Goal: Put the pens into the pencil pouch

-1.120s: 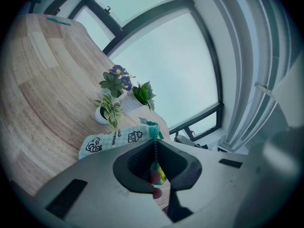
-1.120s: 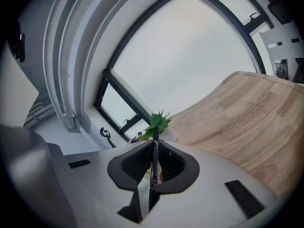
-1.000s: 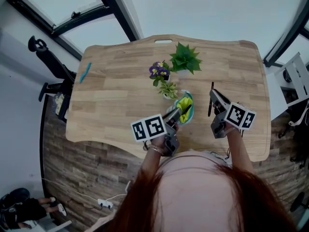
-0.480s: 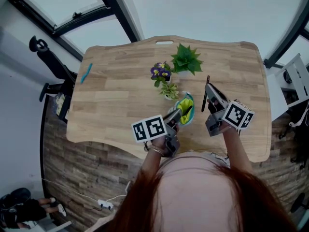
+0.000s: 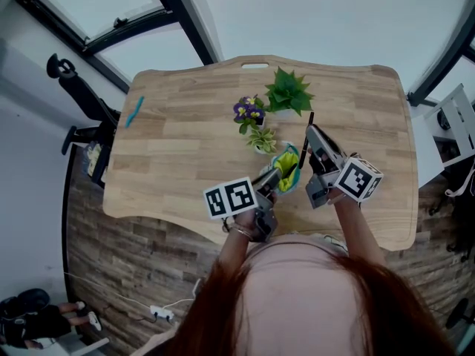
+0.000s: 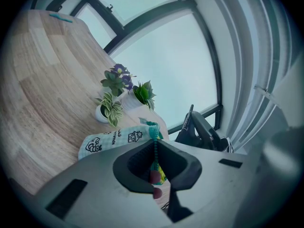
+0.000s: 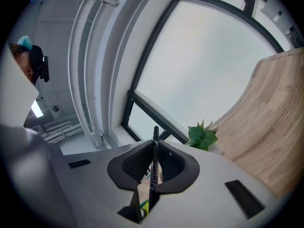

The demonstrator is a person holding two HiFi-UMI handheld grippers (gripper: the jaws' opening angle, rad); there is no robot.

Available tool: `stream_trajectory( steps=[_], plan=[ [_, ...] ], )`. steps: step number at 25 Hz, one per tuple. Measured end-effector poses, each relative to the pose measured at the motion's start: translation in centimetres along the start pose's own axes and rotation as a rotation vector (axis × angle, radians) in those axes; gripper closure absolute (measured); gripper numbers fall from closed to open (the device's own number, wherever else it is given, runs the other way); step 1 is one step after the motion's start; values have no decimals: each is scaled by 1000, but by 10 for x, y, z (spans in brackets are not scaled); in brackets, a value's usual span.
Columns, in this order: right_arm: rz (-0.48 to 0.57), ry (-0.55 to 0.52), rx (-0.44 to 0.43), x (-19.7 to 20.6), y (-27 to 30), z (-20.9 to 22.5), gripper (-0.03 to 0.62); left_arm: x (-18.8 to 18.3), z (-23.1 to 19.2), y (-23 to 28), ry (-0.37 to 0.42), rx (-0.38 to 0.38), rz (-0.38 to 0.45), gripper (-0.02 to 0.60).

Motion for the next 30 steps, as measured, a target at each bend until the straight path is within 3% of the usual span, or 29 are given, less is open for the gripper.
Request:
stream_trajectory(
  steps=[12, 30],
  plan=[
    [0, -79, -43, 20, 5, 2, 562, 1, 3, 2, -17, 16, -5, 570],
    [-189, -360, -13, 57, -4, 4, 562, -1, 2, 4, -42, 37, 4, 571]
  ],
)
Point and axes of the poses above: the fingertips, and each gripper's own axes: y forward along the fingers, z to its right, x out of its underside, the point moved 3 cm from there along -y, backward along the fingers
